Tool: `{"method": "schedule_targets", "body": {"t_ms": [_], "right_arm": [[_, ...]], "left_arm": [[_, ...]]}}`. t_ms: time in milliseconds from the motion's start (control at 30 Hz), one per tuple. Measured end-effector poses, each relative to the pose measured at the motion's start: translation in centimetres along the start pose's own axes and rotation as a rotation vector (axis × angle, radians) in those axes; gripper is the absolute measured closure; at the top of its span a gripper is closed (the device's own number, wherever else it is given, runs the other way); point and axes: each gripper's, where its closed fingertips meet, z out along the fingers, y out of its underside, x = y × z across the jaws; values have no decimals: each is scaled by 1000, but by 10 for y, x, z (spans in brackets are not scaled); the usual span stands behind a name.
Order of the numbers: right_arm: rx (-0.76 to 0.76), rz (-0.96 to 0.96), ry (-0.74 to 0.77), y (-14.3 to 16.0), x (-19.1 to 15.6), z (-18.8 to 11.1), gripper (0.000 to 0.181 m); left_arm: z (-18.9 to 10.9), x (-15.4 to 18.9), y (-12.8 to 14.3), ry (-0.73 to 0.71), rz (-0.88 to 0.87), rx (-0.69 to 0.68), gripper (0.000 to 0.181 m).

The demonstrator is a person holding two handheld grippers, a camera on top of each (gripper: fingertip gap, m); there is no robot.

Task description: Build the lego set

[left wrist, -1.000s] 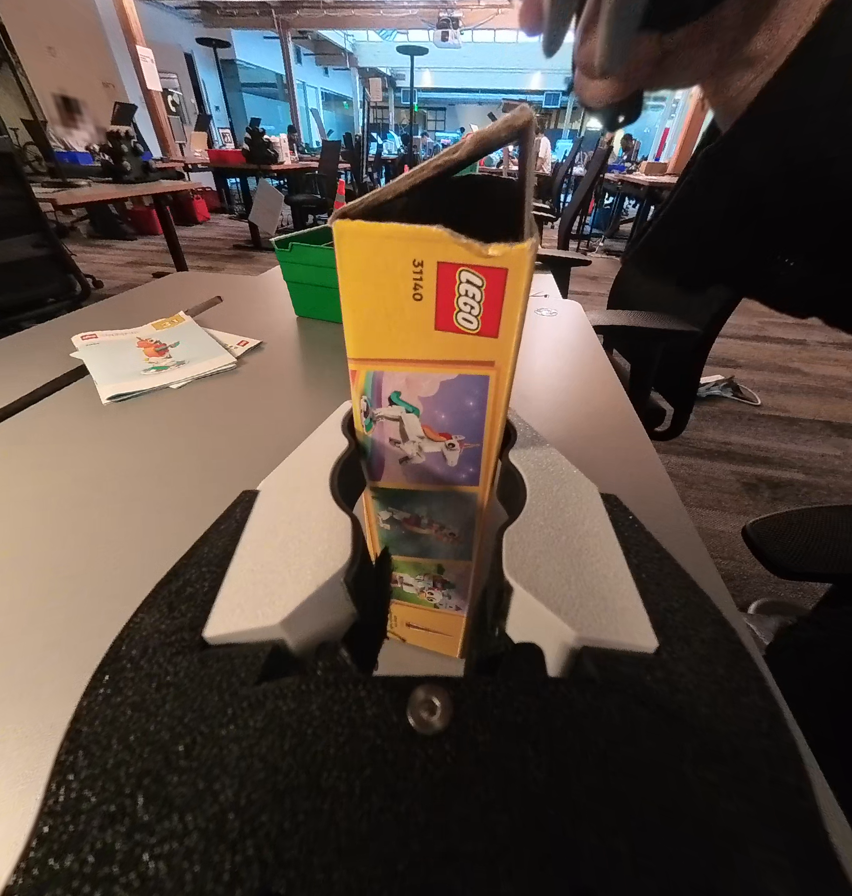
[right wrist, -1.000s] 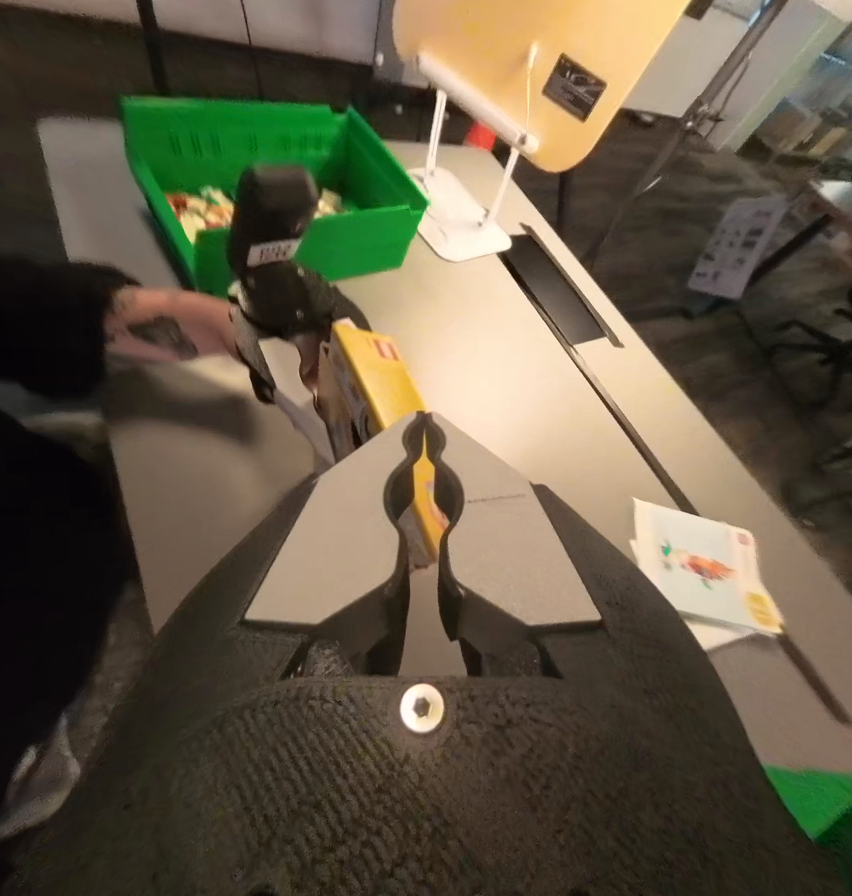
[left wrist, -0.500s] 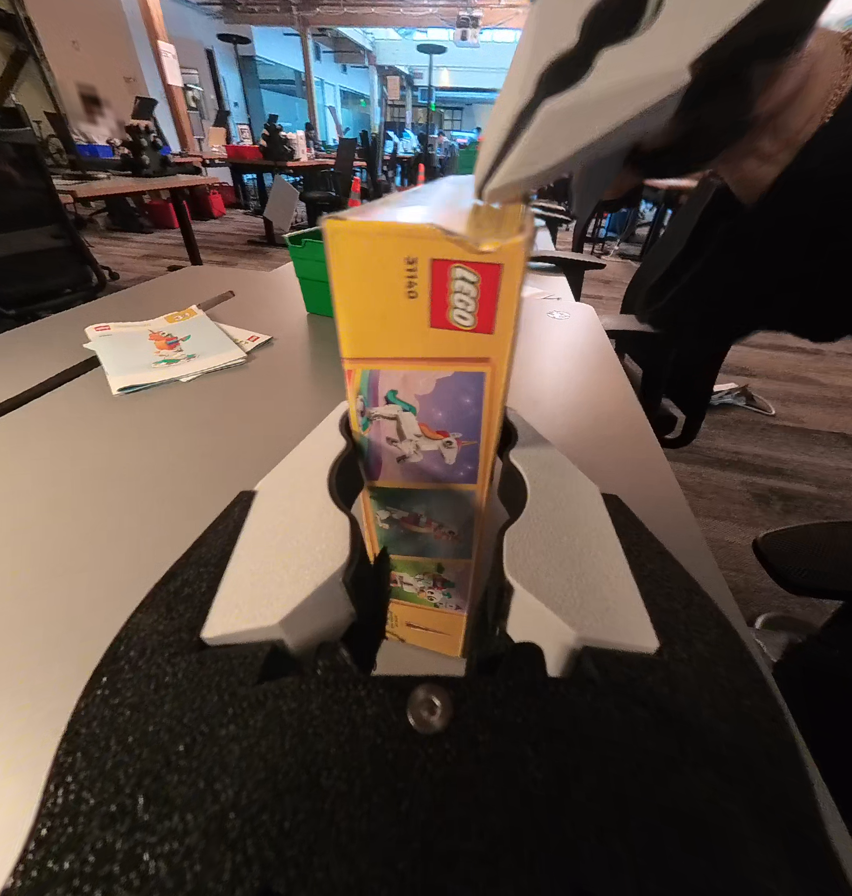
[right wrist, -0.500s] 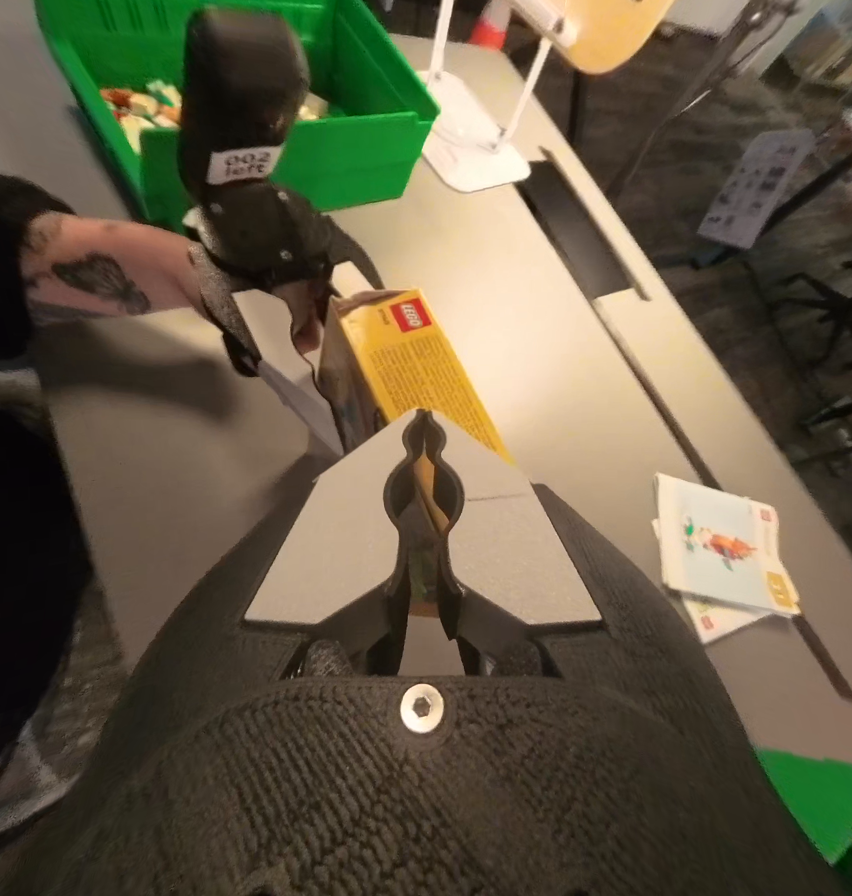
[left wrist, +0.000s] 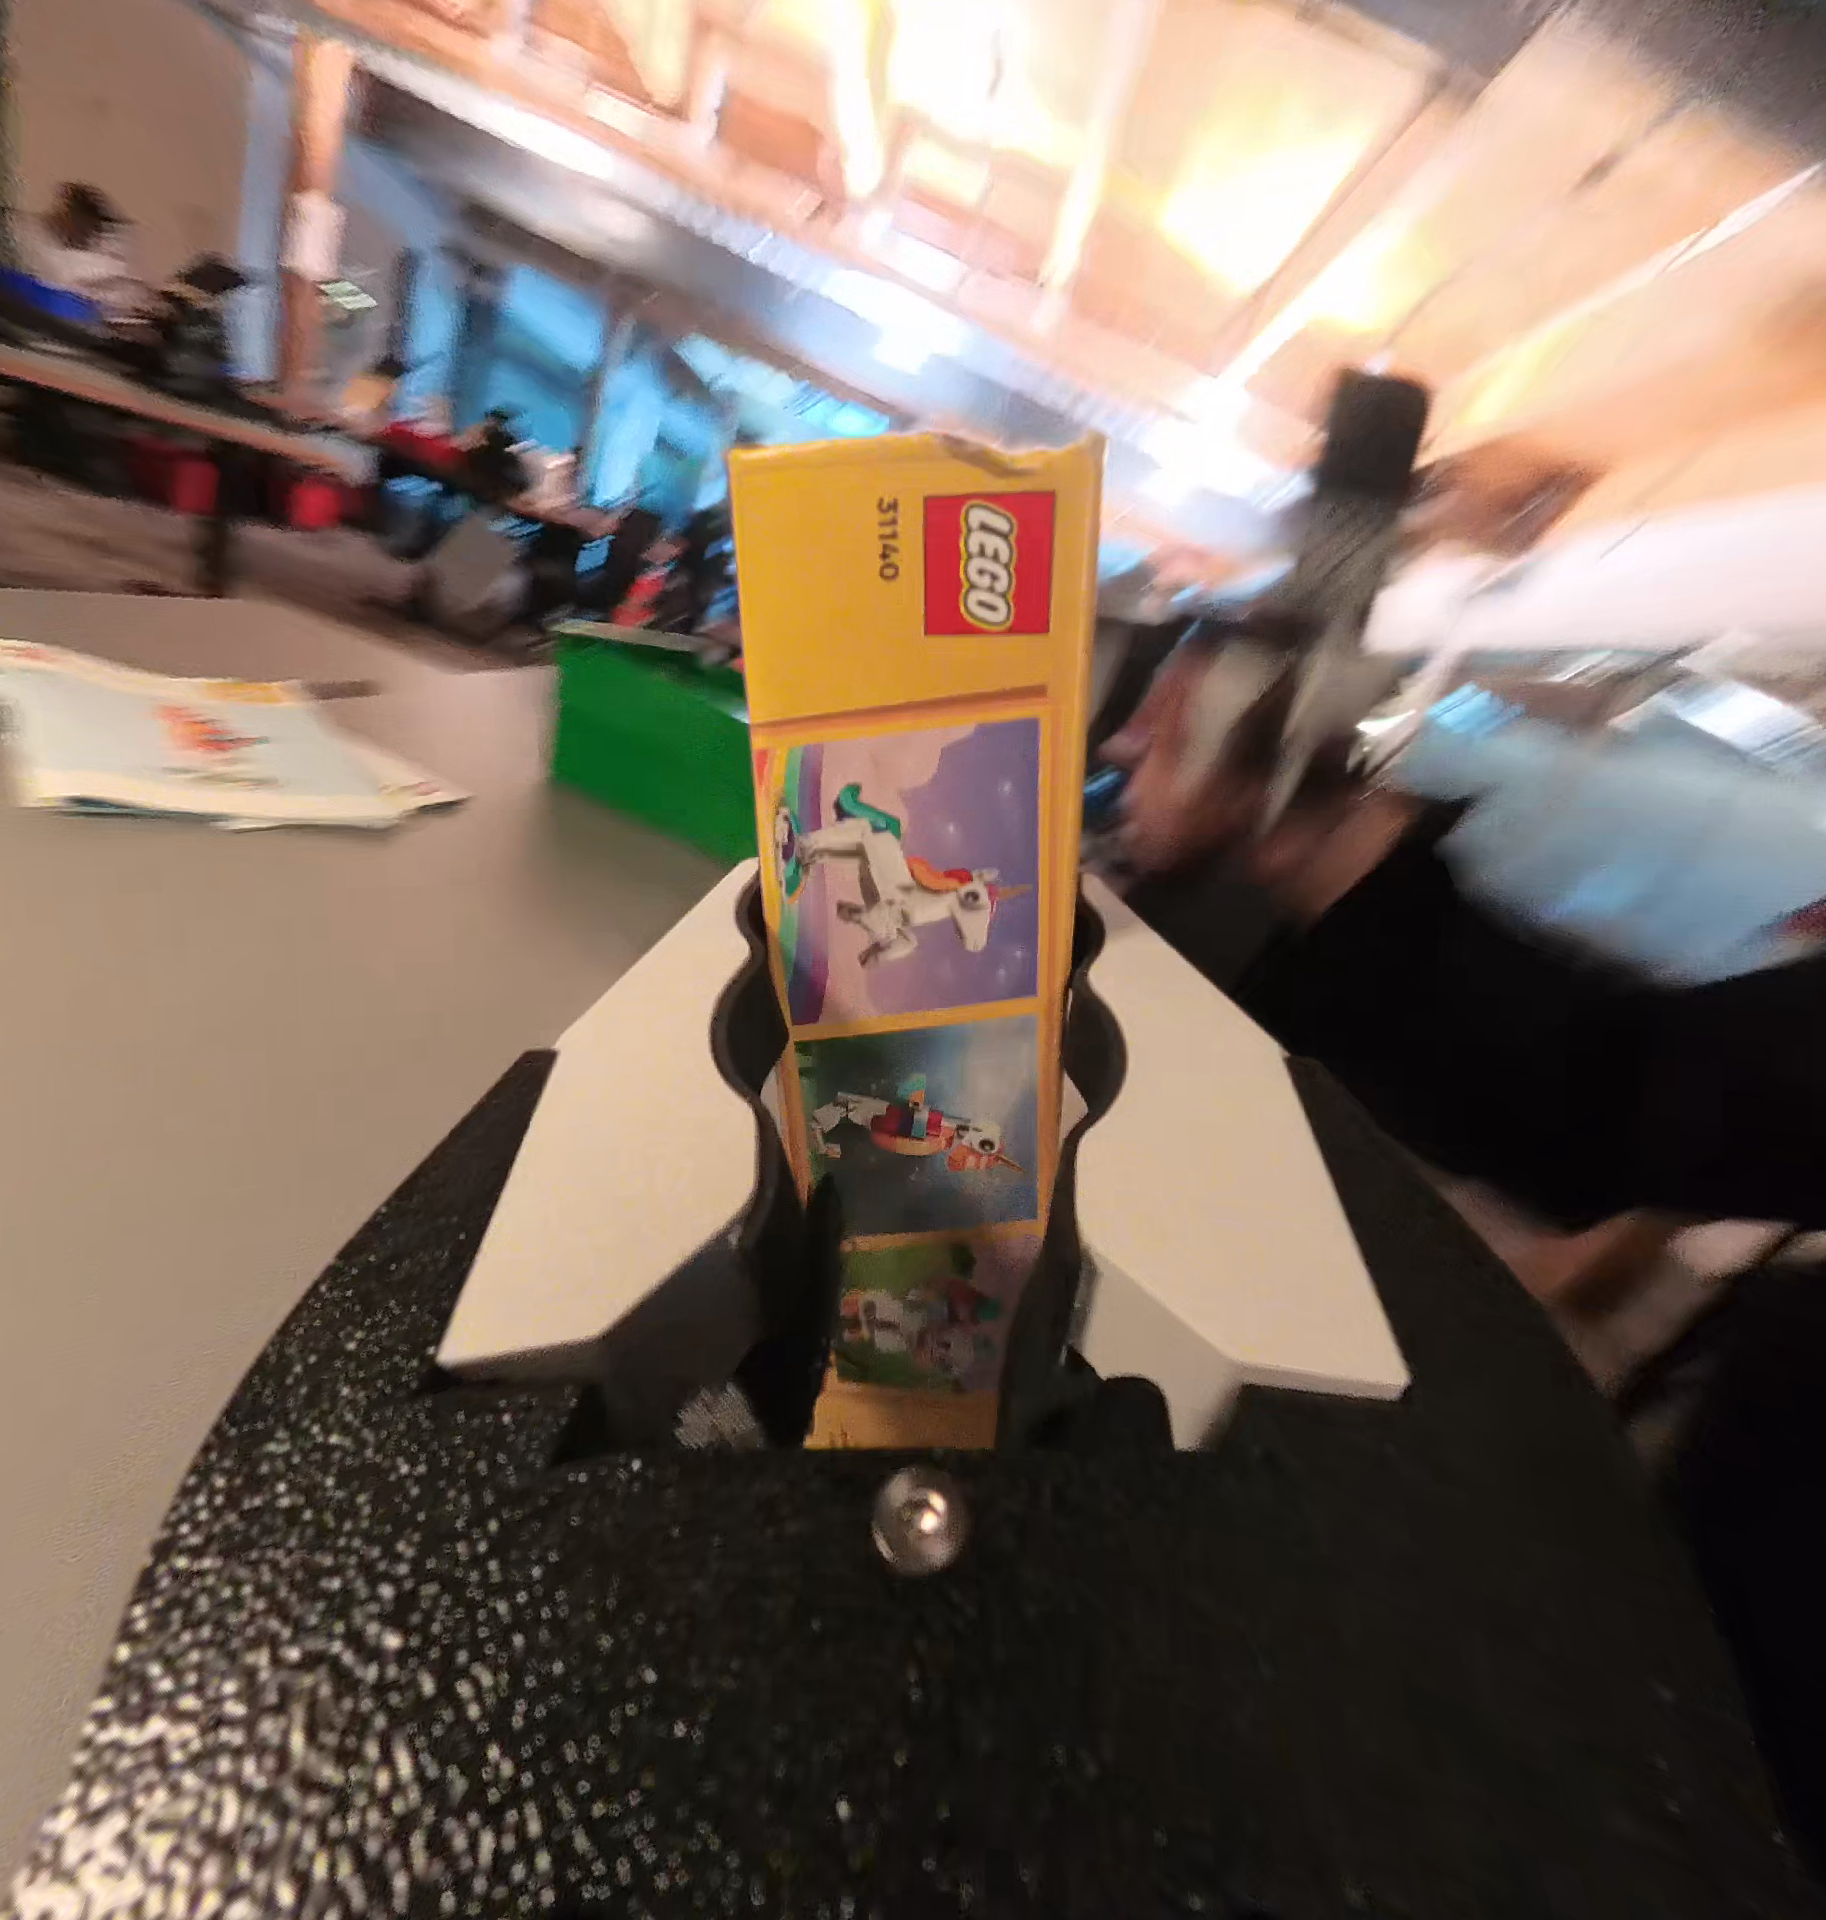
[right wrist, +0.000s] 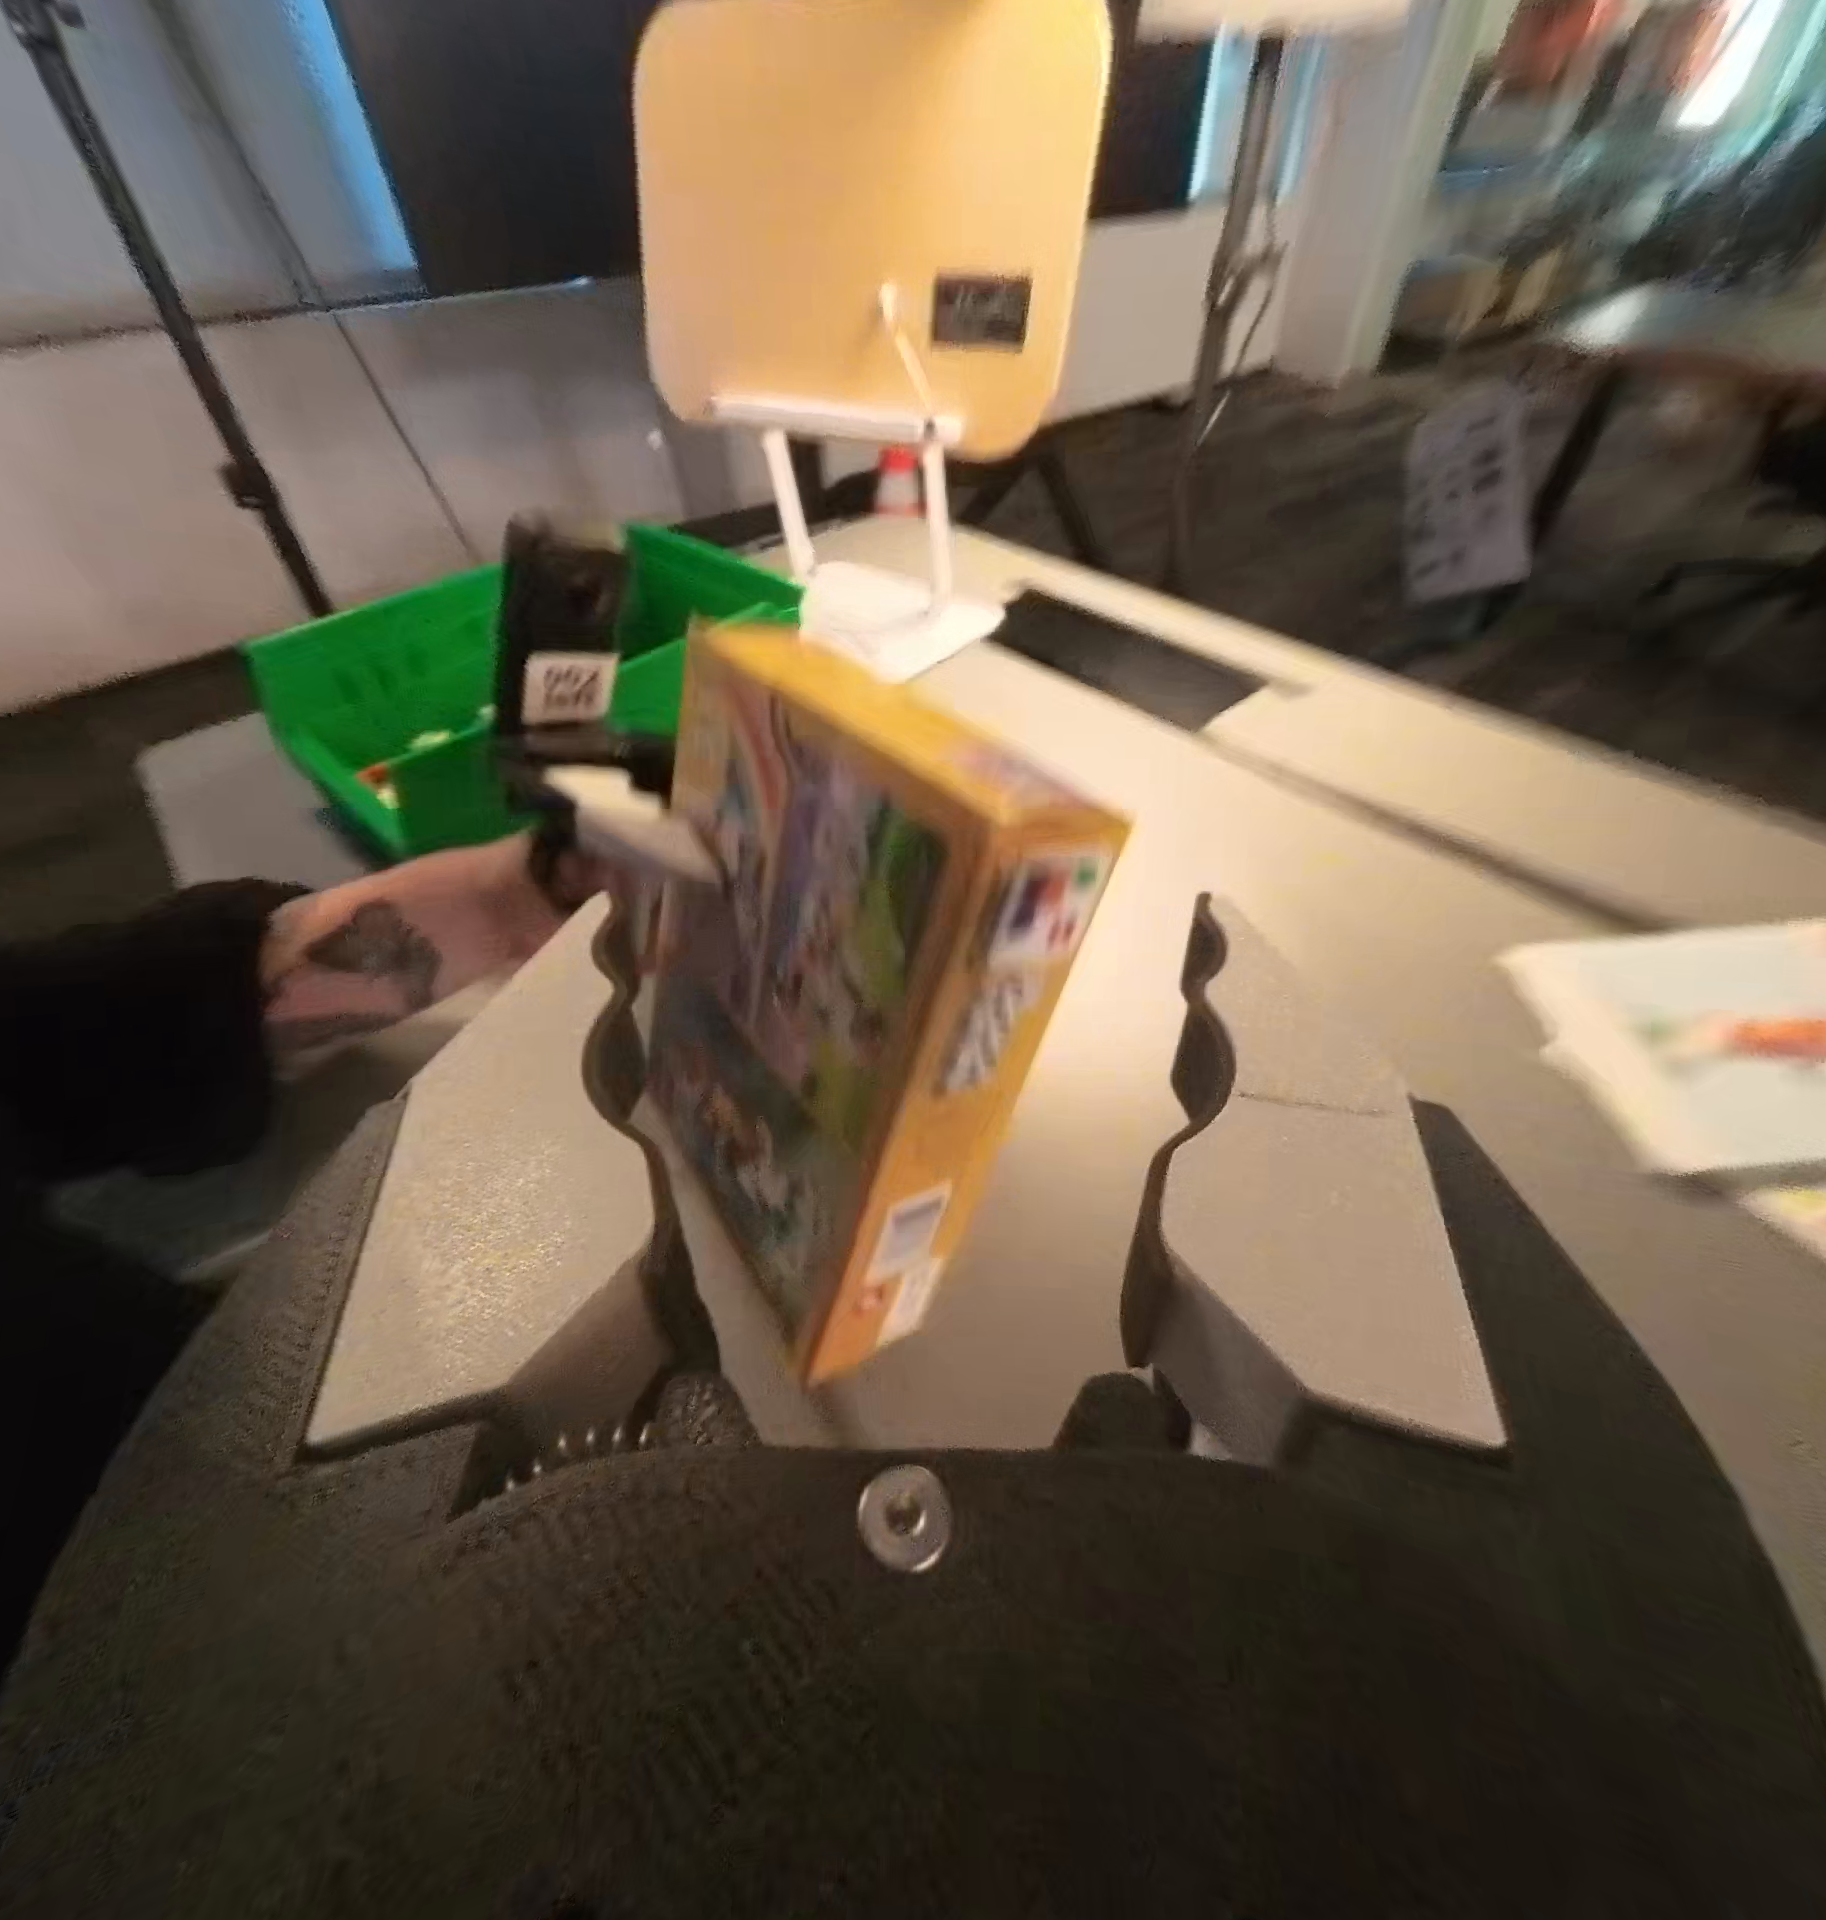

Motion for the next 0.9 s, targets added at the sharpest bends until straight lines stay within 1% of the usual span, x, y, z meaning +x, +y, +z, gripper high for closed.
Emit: {"method": "schedule_targets", "body": {"t_ms": [100, 167, 233, 300, 367, 433, 467, 500, 533, 567, 600, 633, 700, 767, 800, 867, 900], "right_arm": [[-84, 177, -133, 49, -14, 20, 74], [-110, 235, -211, 66, -26, 29, 75], [-68, 251, -307, 65, -41, 33, 101], [6, 244, -335, 59, -43, 34, 127], [95, 260, -364, 48, -41, 31, 128], [182, 255, -387, 40, -36, 26, 128], [227, 267, -402, 36, -33, 24, 128], [259, 280, -423, 33, -31, 23, 128], [279, 281, -444, 32, -29, 24, 128], [288, 274, -460, 33, -29, 27, 128], [300, 265, -480, 33, -28, 30, 128], [323, 258, -502, 30, -27, 31, 129], [355, 252, -528, 25, -24, 36, 127], [391, 219, -487, 18, -11, 43, 123], [417, 187, -432, 15, 3, 46, 110], [509, 166, -265, 6, 46, 47, 98], [578, 172, -162, 1, 73, 45, 99]], "left_arm": [[-2, 8, -9, 89, -90, 57, 131], [-3, 12, -16, 118, -112, 86, 131], [-3, 14, -18, 121, -105, 83, 131], [-4, 20, -24, 136, -104, 94, 130], [-3, 21, -26, 101, -95, 74, 126], [0, 17, -22, 38, -65, 3, 97], [1, 18, -18, 30, -54, -39, 86], [3, 22, -17, 41, -46, -71, 84], [6, 27, -17, 58, -27, -87, 90], [10, 31, -18, 64, 8, -105, 104], [12, 27, -20, 16, 50, -108, 123], [11, 26, -24, -5, 82, -110, 126], [10, 22, -32, -45, 90, -127, 126], [8, 12, -43, -132, 152, -139, 127], [6, 2, -51, -198, 193, -149, 127], [0, -17, -73, -317, 254, -183, 127], [-2, -28, -86, -377, 295, -206, 127]]}}
